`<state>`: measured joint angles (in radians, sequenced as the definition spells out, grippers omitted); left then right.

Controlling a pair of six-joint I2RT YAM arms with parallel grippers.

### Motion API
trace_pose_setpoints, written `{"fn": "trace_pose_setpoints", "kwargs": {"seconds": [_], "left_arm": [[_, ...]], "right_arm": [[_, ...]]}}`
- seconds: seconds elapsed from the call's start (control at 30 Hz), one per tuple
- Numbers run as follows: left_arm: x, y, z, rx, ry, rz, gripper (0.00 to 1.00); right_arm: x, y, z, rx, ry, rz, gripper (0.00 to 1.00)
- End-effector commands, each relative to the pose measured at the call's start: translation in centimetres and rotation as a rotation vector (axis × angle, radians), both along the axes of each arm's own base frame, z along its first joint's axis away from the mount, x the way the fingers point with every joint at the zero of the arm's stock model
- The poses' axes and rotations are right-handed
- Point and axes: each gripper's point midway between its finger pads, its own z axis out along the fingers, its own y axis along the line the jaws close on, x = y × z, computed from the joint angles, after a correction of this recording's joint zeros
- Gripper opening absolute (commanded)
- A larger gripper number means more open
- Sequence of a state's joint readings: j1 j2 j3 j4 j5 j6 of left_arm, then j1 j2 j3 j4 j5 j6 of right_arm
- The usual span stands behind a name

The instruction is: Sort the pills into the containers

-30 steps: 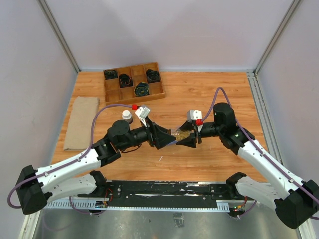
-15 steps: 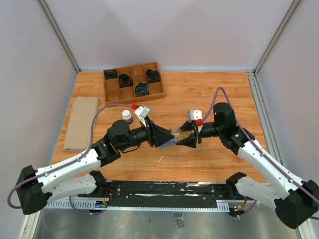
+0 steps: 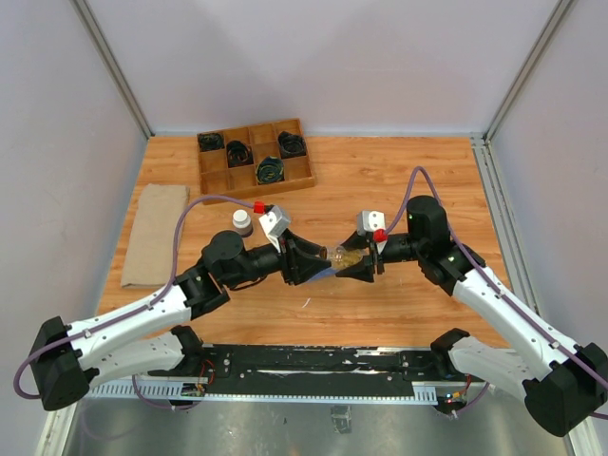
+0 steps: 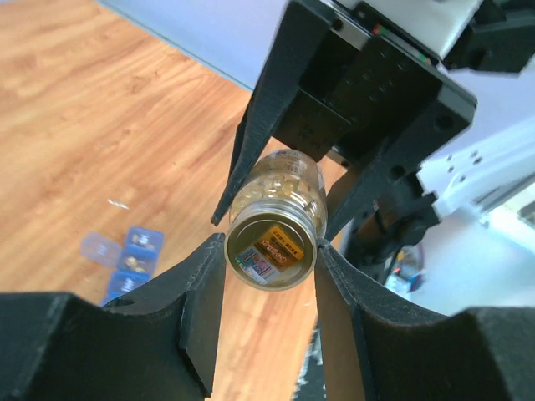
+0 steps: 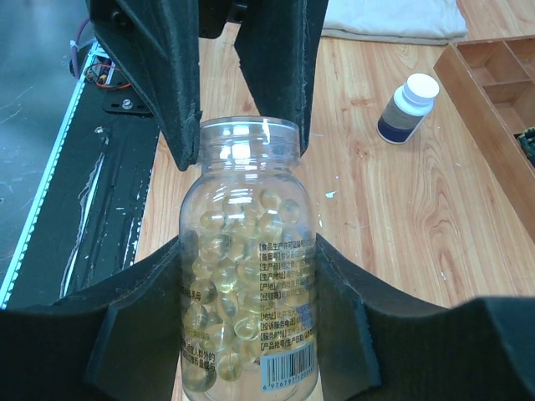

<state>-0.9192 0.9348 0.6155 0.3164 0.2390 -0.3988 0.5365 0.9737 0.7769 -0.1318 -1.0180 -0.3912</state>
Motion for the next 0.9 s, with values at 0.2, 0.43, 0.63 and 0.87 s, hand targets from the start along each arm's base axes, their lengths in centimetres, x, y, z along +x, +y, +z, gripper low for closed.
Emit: {"fn": "trace_pose_setpoints", "kwargs": {"seconds": [0.2, 0.43, 0.63, 0.87], "left_arm": [[0.6, -0.5, -4.0, 0.318, -0.480, -0.218, 0.11], [2.4, 1.0, -2.7, 0.283, -0.516, -0.148, 0.25], [1.6, 2.7, 0.0, 0.096, -0.419, -0.024, 0.94], [-0.7, 4.1, 3.2, -0.178, -0.167, 0.011, 0.99]], "right_arm": [[-0.6, 0.1, 1.4, 0.038, -0.001, 0.037, 0.02], [-0.5, 0.1, 1.4, 0.038, -0.007, 0.035, 0.02], [-0.3, 0.0, 1.2, 0.031, -0.010, 0.029, 0.02], [-0.2, 0.0, 1.1, 0.027, -0.011, 0.025, 0.02]]}}
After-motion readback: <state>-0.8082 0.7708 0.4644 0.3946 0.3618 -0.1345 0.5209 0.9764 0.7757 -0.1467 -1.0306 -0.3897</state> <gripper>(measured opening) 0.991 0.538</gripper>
